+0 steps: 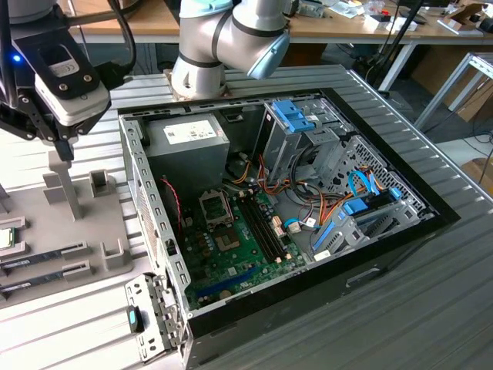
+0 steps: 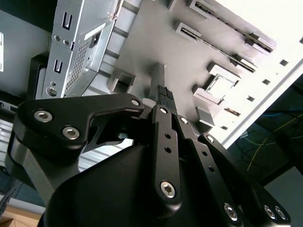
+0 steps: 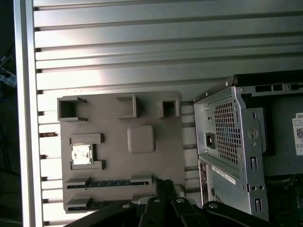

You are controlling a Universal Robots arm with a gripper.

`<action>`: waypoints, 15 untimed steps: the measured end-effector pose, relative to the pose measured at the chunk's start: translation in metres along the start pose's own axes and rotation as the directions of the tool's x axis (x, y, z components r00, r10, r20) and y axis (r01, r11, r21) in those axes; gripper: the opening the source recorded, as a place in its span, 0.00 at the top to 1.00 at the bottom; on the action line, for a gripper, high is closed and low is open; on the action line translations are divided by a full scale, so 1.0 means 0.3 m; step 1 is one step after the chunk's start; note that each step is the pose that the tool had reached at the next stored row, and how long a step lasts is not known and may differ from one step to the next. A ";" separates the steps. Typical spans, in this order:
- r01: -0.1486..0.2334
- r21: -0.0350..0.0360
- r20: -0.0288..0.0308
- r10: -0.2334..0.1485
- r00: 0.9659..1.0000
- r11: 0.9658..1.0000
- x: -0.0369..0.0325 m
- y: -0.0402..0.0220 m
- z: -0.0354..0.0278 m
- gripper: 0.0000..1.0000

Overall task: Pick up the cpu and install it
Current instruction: 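Reach for the cpu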

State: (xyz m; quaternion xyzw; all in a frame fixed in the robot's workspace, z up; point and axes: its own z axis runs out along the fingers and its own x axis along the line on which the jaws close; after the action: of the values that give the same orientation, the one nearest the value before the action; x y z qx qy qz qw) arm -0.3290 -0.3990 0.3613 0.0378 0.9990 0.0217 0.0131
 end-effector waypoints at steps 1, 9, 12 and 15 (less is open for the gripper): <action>0.000 0.000 0.000 0.000 1.000 1.000 0.001 0.000 0.001 0.89; 0.000 0.000 0.000 0.000 1.000 1.000 0.011 -0.002 0.020 0.89; 0.000 0.000 0.000 0.000 1.000 1.000 0.014 -0.002 0.026 0.89; 0.000 0.000 0.000 0.000 1.000 1.000 0.017 -0.003 0.034 0.89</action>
State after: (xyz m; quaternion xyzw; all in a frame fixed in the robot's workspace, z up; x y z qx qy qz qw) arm -0.3340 -0.3990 0.3509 0.0378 0.9990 0.0217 0.0131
